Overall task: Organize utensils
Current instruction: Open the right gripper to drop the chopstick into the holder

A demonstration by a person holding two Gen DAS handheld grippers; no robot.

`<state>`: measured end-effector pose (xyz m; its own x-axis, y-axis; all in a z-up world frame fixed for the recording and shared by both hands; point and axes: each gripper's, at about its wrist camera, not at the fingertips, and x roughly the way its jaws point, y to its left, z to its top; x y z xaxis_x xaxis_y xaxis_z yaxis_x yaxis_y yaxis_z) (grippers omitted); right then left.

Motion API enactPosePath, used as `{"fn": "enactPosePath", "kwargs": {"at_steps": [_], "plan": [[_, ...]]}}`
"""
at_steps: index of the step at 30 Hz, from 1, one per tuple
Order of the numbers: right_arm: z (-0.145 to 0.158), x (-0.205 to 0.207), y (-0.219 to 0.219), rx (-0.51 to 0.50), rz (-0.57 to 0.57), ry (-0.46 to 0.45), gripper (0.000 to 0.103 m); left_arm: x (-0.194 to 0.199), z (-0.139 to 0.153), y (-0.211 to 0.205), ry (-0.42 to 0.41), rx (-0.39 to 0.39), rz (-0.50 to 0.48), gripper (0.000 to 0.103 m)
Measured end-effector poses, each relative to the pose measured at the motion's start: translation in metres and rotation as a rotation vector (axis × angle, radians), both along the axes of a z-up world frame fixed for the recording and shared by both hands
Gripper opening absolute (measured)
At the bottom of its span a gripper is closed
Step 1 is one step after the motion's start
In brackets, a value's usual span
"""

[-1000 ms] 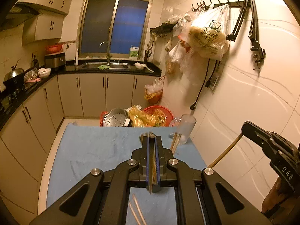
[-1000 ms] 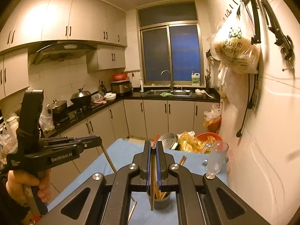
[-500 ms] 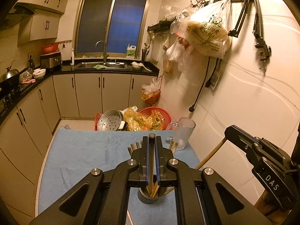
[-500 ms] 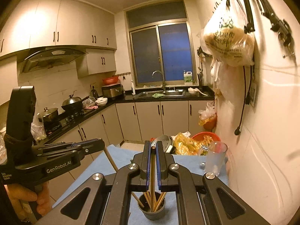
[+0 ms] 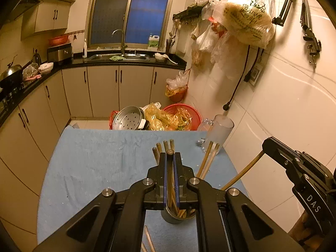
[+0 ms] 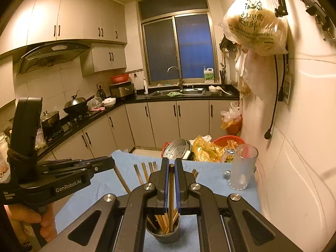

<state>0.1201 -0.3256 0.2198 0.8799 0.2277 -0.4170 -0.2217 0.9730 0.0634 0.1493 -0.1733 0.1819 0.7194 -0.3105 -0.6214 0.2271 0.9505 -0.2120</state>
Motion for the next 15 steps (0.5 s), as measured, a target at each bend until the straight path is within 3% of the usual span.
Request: {"fn": "enactPosePath", "kwargs": {"at_steps": [15], "plan": [[-0.039,0.013,-0.002,-0.012,-0.009,0.076,0.006,0.004,-0.028,-0.004,0.055,0.015,-0.002,0.006]]}}
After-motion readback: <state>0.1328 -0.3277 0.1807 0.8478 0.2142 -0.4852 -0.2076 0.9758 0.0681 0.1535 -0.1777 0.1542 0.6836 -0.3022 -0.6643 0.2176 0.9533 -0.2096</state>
